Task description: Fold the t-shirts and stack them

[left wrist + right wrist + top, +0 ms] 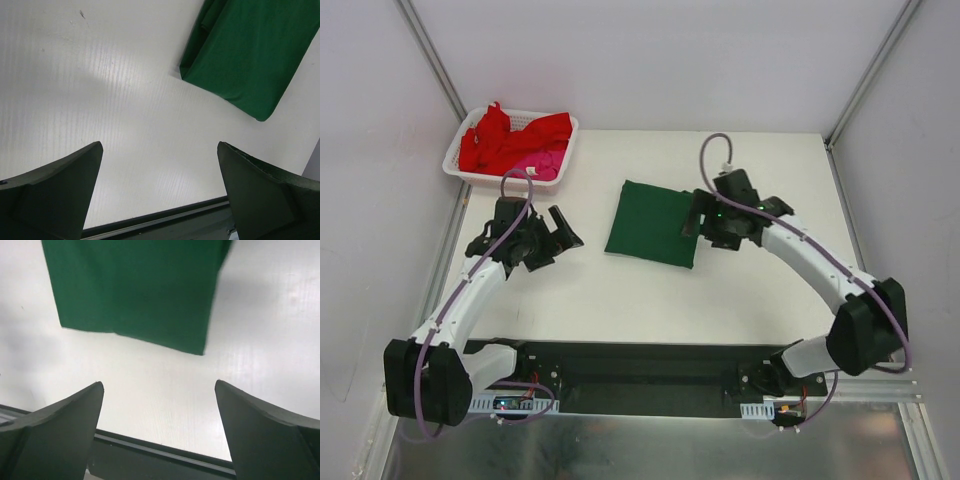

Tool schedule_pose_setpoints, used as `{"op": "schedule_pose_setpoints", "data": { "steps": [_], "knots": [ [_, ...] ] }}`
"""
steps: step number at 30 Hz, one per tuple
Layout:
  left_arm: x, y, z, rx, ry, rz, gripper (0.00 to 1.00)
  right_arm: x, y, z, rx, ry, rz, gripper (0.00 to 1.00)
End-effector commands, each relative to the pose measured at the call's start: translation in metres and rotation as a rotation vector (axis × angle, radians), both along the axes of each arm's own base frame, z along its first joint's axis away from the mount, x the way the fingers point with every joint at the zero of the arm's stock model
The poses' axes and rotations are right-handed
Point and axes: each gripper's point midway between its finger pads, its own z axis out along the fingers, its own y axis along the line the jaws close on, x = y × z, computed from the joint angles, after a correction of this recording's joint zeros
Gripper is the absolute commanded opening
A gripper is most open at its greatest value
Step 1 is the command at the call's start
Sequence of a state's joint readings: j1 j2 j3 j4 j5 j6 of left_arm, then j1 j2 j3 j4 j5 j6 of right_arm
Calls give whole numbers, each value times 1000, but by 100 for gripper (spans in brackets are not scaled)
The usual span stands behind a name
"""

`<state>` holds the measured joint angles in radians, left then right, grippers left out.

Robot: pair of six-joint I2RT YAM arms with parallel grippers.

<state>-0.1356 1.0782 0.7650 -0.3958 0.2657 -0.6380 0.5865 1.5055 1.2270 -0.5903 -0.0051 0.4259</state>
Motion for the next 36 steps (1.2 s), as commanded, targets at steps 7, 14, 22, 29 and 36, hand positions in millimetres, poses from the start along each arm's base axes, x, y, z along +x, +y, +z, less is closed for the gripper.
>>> {"op": "schedule_pose_setpoints", "data": {
  "steps": [7, 14, 22, 29, 36],
  "knots": [
    [10, -5, 11, -5, -25, -61, 99, 33, -30, -27, 107, 35, -12, 89],
    [10, -3, 7, 3, -15, -53, 99, 81, -28, -49, 114, 84, -84, 76],
    [15, -2, 9, 12, -18, -40, 99, 93, -31, -76, 92, 138, -93, 67],
    [13, -2, 7, 13, -11, -45, 99, 88, -34, -105, 58, 200, -91, 61],
    [12, -2, 3, 14, 0, -42, 99, 91, -34, -122, 57, 207, -128, 41]
  ]
}}
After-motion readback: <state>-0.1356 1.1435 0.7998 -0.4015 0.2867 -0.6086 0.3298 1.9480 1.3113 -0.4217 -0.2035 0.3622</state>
